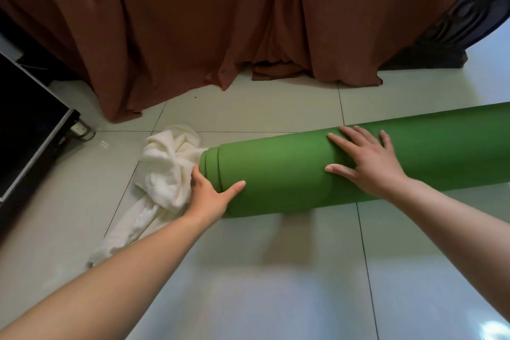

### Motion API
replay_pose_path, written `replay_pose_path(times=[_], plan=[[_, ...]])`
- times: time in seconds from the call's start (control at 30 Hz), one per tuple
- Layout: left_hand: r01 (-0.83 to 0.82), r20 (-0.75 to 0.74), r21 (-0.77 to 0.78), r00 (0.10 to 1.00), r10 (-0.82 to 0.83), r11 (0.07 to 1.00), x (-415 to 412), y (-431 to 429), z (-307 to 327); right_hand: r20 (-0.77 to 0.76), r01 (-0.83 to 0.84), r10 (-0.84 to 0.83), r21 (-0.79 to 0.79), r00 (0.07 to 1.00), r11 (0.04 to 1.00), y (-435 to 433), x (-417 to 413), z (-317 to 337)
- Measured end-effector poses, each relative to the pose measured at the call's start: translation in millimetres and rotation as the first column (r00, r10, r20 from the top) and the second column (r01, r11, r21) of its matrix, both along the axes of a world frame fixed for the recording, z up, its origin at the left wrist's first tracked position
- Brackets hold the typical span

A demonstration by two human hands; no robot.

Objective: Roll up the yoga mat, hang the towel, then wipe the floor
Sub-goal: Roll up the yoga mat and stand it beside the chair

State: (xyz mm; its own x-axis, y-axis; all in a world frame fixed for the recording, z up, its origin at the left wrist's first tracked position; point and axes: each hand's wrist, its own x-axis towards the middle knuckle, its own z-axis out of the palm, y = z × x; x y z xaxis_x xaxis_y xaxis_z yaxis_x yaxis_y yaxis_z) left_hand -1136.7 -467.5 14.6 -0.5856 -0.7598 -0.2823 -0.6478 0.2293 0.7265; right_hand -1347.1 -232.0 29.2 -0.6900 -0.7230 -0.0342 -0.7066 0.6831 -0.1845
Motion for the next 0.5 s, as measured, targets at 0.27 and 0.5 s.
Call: replay_pose_path(times=[0.27,0.5], plan=[[-0.026,-0.079,-0.003,0.997,0.025,1.000,3.2,3.3,7.7,0.008,0.000,0.000,0.054,1.000,0.999,11.3,10.3,2.7],[0.005,-0.078,-0.203,0.997,-0.022,0.979,-24.3,26.7,104.2,0.219,0.009,-0.010,0.003,0.976,1.000,31.0,3.2,82.7]])
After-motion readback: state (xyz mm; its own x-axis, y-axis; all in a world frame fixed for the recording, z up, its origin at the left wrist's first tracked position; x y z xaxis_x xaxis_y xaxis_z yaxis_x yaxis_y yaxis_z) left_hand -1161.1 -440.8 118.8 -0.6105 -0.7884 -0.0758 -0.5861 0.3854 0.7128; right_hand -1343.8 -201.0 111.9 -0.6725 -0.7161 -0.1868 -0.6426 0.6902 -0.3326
